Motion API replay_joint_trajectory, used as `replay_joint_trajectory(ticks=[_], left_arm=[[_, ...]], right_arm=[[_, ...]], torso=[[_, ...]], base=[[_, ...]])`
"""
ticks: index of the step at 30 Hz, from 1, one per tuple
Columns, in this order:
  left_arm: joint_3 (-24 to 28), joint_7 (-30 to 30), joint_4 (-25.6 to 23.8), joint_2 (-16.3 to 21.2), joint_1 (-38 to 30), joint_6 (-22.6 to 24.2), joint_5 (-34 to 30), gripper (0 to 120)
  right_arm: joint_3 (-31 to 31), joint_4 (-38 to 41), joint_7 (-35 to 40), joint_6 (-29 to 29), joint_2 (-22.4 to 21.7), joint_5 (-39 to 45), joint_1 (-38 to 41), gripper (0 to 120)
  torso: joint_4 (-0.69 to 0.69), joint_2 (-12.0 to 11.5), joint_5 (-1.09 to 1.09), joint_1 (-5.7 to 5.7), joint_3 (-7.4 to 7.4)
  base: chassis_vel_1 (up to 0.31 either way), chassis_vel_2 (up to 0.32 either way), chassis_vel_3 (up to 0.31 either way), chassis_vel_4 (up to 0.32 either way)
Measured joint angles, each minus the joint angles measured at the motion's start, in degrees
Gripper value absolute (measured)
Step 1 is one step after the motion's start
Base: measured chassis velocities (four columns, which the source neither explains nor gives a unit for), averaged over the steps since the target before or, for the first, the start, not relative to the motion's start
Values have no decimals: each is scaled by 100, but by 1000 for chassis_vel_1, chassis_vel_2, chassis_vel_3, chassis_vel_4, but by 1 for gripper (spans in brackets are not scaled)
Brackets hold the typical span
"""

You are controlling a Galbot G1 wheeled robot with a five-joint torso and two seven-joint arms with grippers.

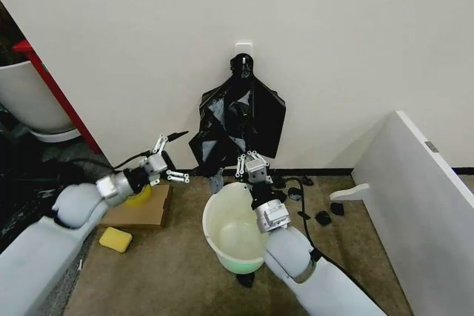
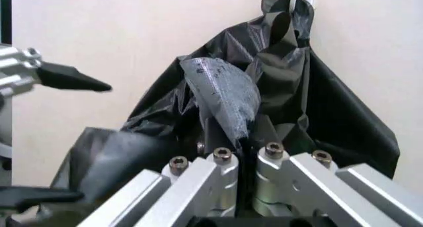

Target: Place the garbage bag over the trash bin.

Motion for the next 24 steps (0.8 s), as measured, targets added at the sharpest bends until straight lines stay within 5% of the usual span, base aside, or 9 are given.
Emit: replay_joint_trajectory(ticks=[7,16,24], left_arm=[[390,65,163,-237,-293,0,161,100],[493,-37,252,-604,-524,-90,1192,100],[381,-240,314,-676,-458,74,1399,72]], right_arm=[[16,-9,-16,38,55,-49,-20,0],[4,-14,-19,45,98,-74,-35,0],[52,-1,-20,45,63,-83,-56,0]], torso=[[1,0,0,0,0],[0,0,0,0,-1],[1,0,0,-1,-1]], base=[[0,0,0,0],[0,0,0,0],[0,0,0,0]])
